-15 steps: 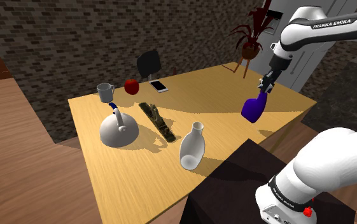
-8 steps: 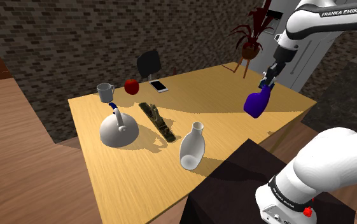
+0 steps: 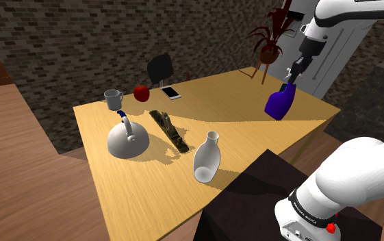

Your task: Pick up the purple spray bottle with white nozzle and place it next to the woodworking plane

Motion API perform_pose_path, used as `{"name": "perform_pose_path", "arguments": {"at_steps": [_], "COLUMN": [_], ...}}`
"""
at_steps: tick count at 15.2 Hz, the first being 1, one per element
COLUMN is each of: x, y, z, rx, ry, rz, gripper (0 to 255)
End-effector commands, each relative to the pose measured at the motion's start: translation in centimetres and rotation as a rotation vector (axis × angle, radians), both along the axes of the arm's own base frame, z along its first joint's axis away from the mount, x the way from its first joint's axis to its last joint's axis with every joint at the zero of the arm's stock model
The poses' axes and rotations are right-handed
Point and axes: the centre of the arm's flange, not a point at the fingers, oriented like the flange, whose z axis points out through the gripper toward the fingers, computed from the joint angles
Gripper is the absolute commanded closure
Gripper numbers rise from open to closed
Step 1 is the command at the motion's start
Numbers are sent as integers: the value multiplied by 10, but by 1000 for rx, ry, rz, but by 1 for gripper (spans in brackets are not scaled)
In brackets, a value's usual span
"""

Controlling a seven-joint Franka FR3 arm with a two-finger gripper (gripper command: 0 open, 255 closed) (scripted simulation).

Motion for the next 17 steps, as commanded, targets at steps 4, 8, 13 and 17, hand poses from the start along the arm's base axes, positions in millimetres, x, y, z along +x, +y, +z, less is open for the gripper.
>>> {"name": "perform_pose_path", "arguments": {"at_steps": [4, 8, 13, 17], "x": [-1, -1, -1, -1], "y": [0, 0, 0, 0], "z": [26, 47, 74, 95], "rx": [0, 0, 0, 0], "ry": [0, 0, 0, 0], "rz": [0, 0, 0, 0], "gripper": [255, 255, 255, 255]}}
